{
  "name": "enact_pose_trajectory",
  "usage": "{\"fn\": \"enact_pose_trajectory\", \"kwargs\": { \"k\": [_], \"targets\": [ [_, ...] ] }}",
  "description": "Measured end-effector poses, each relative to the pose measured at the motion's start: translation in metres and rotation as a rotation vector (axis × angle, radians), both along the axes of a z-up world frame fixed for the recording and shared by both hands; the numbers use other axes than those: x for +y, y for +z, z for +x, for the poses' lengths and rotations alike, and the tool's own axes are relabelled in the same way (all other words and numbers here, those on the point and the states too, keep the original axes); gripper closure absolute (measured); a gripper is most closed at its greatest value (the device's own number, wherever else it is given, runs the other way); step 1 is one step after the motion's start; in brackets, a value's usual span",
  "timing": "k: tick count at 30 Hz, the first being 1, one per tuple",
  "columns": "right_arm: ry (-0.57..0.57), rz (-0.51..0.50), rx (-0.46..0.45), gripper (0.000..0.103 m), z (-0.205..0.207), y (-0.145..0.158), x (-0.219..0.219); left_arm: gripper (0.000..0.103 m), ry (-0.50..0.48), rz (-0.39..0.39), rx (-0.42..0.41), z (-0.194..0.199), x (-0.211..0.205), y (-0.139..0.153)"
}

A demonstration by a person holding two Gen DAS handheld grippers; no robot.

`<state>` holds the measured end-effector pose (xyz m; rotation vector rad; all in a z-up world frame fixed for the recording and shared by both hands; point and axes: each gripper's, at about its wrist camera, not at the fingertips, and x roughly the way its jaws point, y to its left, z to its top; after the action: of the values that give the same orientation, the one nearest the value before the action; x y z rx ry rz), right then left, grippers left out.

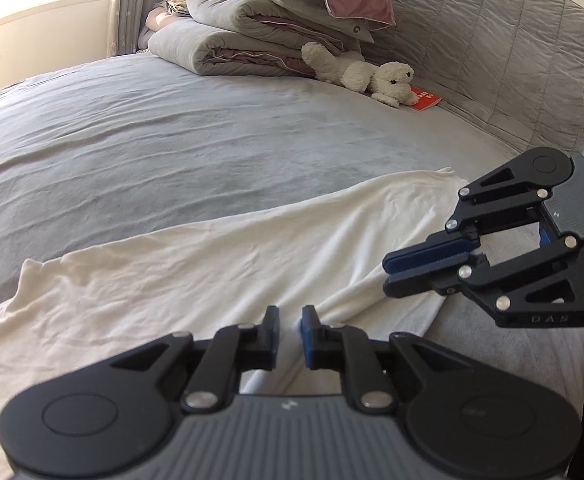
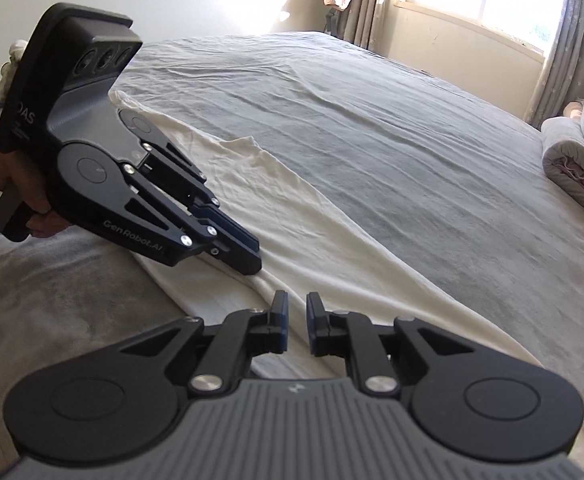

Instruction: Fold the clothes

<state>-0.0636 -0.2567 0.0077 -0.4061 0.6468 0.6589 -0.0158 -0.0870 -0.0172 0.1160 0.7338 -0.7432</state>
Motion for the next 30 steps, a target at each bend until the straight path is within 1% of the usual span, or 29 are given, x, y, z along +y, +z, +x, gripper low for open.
{"fn": "enact_pose_trajectory", "kwargs": {
  "k": [2, 3, 5, 6, 7, 8, 9, 10, 12, 13, 16, 19, 22, 26, 27, 28, 30],
  "targets": [
    [0.022, -0.039, 0.003, 0.083, -0.001, -0.006, 0.009, 0.090, 0.002, -0.001, 0.002, 0.001, 0.000, 0.000],
    [0.024, -0.054, 0.003, 0.077, 0.000, -0.008, 0.012, 0.090, 0.001, 0.000, 0.003, 0.001, 0.000, 0.000],
    [0.025, -0.076, 0.004, 0.077, 0.003, -0.013, 0.017, 0.088, 0.001, 0.002, 0.006, 0.000, 0.001, 0.001],
    [0.023, -0.080, 0.002, 0.077, 0.004, -0.015, 0.017, 0.086, 0.000, 0.003, 0.008, 0.000, 0.001, 0.002],
    [0.021, -0.082, 0.000, 0.077, 0.005, -0.016, 0.018, 0.081, -0.003, 0.007, 0.007, -0.001, 0.003, 0.003],
    [0.015, -0.082, -0.001, 0.079, 0.006, -0.016, 0.018, 0.077, -0.007, 0.011, 0.007, -0.002, 0.004, 0.005],
    [0.008, -0.084, -0.005, 0.089, 0.007, -0.015, 0.017, 0.069, -0.012, 0.015, 0.006, -0.004, 0.005, 0.007],
    [0.002, -0.090, -0.011, 0.098, 0.007, -0.015, 0.017, 0.064, -0.016, 0.019, 0.006, -0.005, 0.007, 0.009],
    [-0.010, -0.088, -0.019, 0.103, 0.007, -0.014, 0.014, 0.060, -0.055, 0.029, -0.018, -0.012, 0.011, 0.013],
    [-0.013, -0.081, -0.022, 0.103, 0.006, -0.012, 0.012, 0.058, -0.073, 0.036, -0.030, -0.016, 0.012, 0.014],
    [0.005, -0.043, -0.014, 0.103, 0.003, -0.003, 0.008, 0.058, -0.107, 0.054, -0.073, -0.027, 0.015, 0.016],
    [0.034, 0.010, 0.003, 0.103, -0.002, 0.011, 0.003, 0.058, -0.115, 0.069, -0.111, -0.035, 0.016, 0.015],
    [0.034, 0.058, 0.010, 0.103, -0.004, 0.020, -0.003, 0.058, -0.134, 0.084, -0.129, -0.038, 0.016, 0.014],
    [0.024, 0.034, 0.042, 0.103, -0.002, 0.017, -0.006, 0.059, -0.162, 0.114, -0.139, -0.045, 0.017, 0.013],
    [0.027, 0.019, 0.044, 0.098, -0.002, 0.014, -0.004, 0.061, -0.165, 0.119, -0.144, -0.047, 0.017, 0.013],
    [0.040, 0.001, 0.046, 0.091, -0.004, 0.010, -0.001, 0.064, -0.167, 0.121, -0.145, -0.049, 0.018, 0.013],
    [0.067, -0.028, 0.051, 0.091, -0.007, 0.006, 0.006, 0.068, -0.167, 0.126, -0.143, -0.051, 0.021, 0.013]
  ]
}}
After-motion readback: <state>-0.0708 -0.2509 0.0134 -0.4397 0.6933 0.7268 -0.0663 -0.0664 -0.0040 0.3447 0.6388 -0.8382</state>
